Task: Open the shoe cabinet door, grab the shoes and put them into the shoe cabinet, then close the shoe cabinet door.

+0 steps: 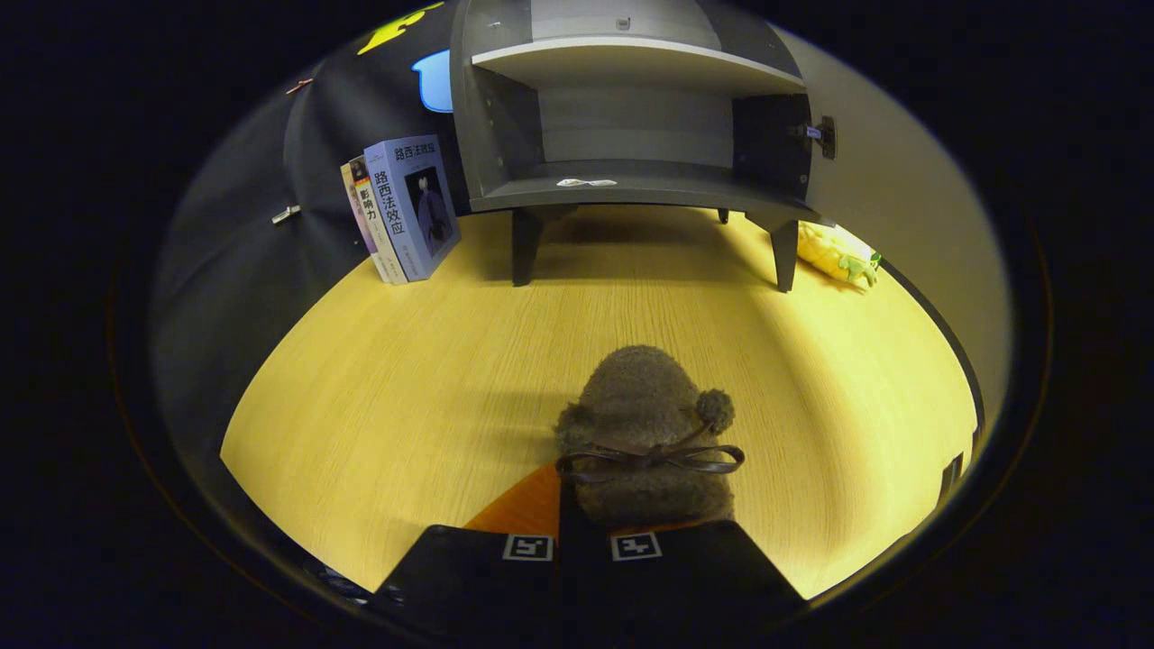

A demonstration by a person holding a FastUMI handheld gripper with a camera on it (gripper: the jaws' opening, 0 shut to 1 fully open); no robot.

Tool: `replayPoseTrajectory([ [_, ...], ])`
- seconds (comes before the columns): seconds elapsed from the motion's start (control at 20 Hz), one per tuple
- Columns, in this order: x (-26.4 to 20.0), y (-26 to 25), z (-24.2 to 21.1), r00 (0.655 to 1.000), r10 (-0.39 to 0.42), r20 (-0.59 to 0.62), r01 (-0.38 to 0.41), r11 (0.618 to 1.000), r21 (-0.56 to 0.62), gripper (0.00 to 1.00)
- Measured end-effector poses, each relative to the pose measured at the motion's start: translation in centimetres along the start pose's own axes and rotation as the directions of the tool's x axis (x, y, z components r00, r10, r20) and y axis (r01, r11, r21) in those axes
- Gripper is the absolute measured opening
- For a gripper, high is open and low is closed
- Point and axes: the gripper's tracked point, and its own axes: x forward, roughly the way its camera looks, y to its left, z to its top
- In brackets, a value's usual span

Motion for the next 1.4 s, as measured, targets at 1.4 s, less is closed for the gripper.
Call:
replayPoseTrajectory([
  [1.4, -17.6, -2.2, 38.3, 0.963, 0.039, 0.266, -0.031, 0.999, -0.034, 0.09],
])
